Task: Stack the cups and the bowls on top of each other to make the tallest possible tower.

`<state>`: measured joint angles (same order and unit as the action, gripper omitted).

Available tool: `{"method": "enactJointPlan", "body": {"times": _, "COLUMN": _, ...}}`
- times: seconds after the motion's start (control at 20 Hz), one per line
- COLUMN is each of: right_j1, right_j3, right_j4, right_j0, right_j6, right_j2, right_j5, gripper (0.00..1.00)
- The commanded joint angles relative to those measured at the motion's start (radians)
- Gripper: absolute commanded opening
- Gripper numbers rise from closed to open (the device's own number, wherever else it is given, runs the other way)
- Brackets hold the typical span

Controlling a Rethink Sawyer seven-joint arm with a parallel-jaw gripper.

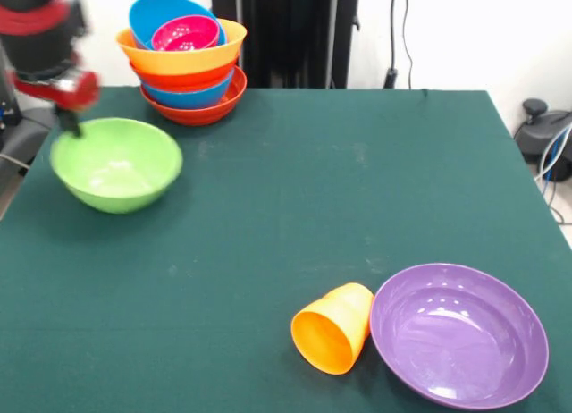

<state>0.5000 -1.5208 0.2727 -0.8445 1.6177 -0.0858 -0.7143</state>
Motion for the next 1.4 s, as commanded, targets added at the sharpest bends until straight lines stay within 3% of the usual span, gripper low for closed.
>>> {"method": "enactJointPlan", "body": {"times": 0.05, "right_j1": -0.097, "right_j3": 0.039, "right_j4": 0.11, "right_j0": -0.148, "right_j6": -0.552, "right_j2": -0.304, "right_j5": -0.092, "gripper": 0.0}}
{"method": "enactJointPlan", "body": {"times": 0.2, "right_j1": -0.212, "right_j3": 0.105, "right_j4": 0.083, "right_j0": -0.206, "right_j6": -0.581, "right_j2": -0.365, "right_j5": -0.083, "gripper": 0.0}}
{"method": "enactJointPlan", "body": {"times": 0.4, "right_j1": -0.238, "right_j3": 0.101, "right_j4": 0.007, "right_j0": -0.26, "right_j6": -0.581, "right_j2": -0.43, "right_j5": -0.109, "gripper": 0.0}}
{"method": "enactJointPlan", "body": {"times": 0.55, "right_j1": -0.248, "right_j3": 0.145, "right_j4": 0.027, "right_j0": -0.241, "right_j6": -0.592, "right_j2": -0.42, "right_j5": -0.15, "gripper": 0.0}}
{"method": "enactJointPlan", "body": {"times": 0.9, "right_j1": -0.269, "right_j3": 0.19, "right_j4": 0.122, "right_j0": -0.178, "right_j6": -0.546, "right_j2": -0.41, "right_j5": -0.013, "gripper": 0.0}}
{"method": "enactJointPlan", "body": {"times": 1.15, "right_j1": -0.302, "right_j3": 0.333, "right_j4": 0.161, "right_j0": -0.069, "right_j6": -0.519, "right_j2": -0.352, "right_j5": -0.091, "gripper": 0.0}}
{"method": "enactJointPlan", "body": {"times": 1.4, "right_j1": -0.279, "right_j3": 0.349, "right_j4": 0.175, "right_j0": -0.037, "right_j6": -0.539, "right_j2": -0.327, "right_j5": -0.152, "gripper": 0.0}}
